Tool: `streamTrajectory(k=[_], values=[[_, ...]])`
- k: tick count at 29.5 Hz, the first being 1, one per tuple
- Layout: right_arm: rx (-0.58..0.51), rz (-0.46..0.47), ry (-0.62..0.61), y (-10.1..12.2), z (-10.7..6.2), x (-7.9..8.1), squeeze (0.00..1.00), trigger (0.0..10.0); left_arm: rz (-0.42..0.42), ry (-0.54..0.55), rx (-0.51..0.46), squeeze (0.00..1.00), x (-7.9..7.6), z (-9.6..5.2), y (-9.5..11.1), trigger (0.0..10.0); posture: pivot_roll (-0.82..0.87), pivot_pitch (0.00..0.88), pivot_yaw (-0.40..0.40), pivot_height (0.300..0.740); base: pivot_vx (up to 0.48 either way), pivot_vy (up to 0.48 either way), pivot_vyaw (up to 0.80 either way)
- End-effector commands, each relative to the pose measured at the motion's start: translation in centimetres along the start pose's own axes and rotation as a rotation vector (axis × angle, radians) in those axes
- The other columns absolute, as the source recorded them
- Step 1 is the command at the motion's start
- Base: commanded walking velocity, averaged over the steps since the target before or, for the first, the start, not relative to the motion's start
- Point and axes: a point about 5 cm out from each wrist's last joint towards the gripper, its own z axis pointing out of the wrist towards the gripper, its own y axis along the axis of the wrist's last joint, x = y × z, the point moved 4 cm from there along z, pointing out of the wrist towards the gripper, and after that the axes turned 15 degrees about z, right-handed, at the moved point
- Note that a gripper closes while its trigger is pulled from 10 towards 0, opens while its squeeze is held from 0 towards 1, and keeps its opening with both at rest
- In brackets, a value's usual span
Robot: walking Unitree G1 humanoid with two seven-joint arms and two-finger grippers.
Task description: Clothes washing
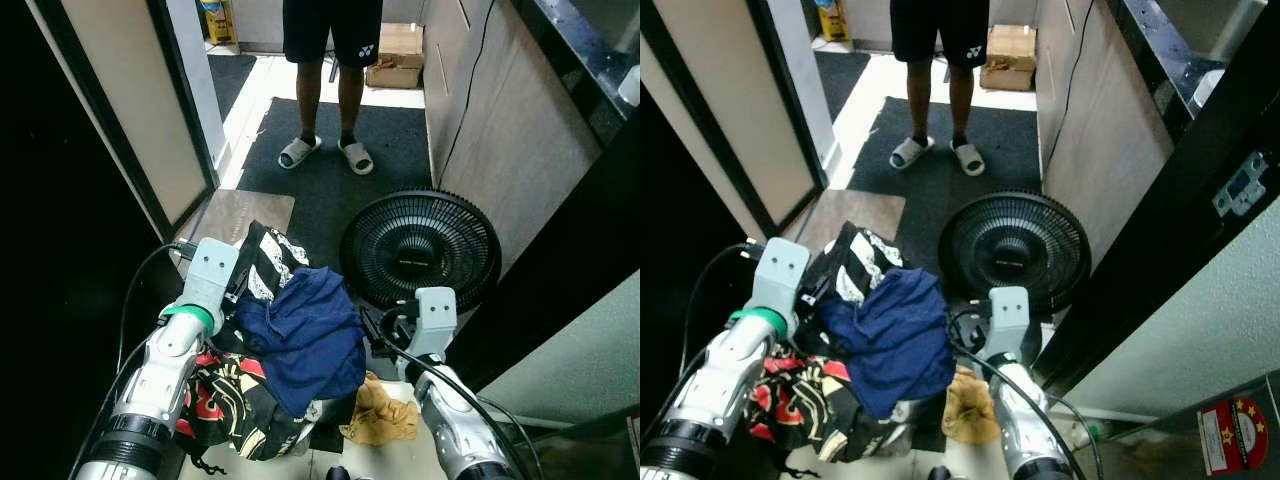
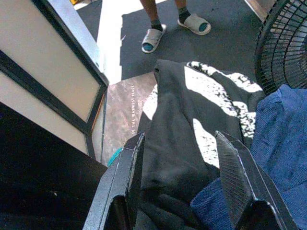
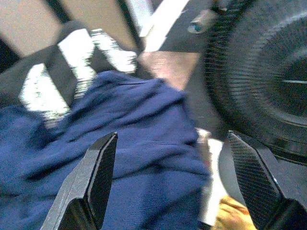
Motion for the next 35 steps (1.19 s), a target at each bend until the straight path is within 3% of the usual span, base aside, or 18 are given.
streamTrajectory(k=[1,6,8,13,17,19,28,31,34,35], values=[[0.023,-0.014,0.055,-0.6,0.2,1.2,0.00,10.0,0.012,-0.015,0.040,0.00,0.0,-0.2,-1.1,10.0,0.03,0.209,0.112,0.740,0.000,0.000,0.00],[0.067,-0.068,0.134,-1.1,0.6,2.5,0.00,10.0,0.010,0.007,0.055,0.00,0.7,-0.7,-1.5,10.0,0.06,0.245,0.082,0.740,0.000,0.000,0.00],[0.131,-0.110,0.172,-2.3,0.7,3.1,0.00,10.0,0.007,0.035,0.069,0.00,1.5,-1.2,-2.0,10.0,0.06,0.264,0.070,0.740,0.000,0.000,0.00],[0.201,-0.139,0.129,-4.2,-0.3,1.7,0.00,10.0,0.002,0.062,0.065,0.00,2.3,-1.7,-1.7,10.0,0.08,0.310,0.051,0.740,0.000,0.000,0.00],[0.195,-0.142,0.074,-4.2,-0.7,0.4,0.00,10.0,0.004,0.070,0.062,0.00,2.7,-1.8,-1.5,10.0,0.08,0.327,0.053,0.740,0.000,0.000,0.00],[0.177,-0.139,0.040,-3.5,-0.6,-0.6,0.00,10.0,0.019,0.072,0.059,0.00,3.1,-1.8,-1.4,10.0,0.09,0.349,0.058,0.740,0.000,0.000,0.00],[0.138,-0.144,0.061,-1.5,1.4,0.1,0.00,10.0,0.037,0.073,0.052,0.00,3.8,-1.5,-0.8,10.0,0.12,0.358,0.066,0.740,0.000,0.000,0.00],[0.040,-0.155,-0.007,2.8,4.5,1.0,0.00,10.0,0.040,0.089,0.039,0.00,4.4,-1.7,0.2,10.0,0.18,0.367,0.054,0.740,0.000,0.000,0.00],[0.040,-0.155,-0.007,2.8,4.5,1.0,0.00,10.0,0.040,0.089,0.039,0.00,4.4,-1.7,0.2,10.0,0.18,0.367,0.054,0.740,0.000,0.000,0.00],[0.006,-0.162,-0.024,4.1,5.1,1.2,0.00,10.0,0.040,0.097,0.042,0.00,4.6,-1.9,0.2,10.0,0.18,0.371,0.049,0.740,0.000,0.000,0.00]])
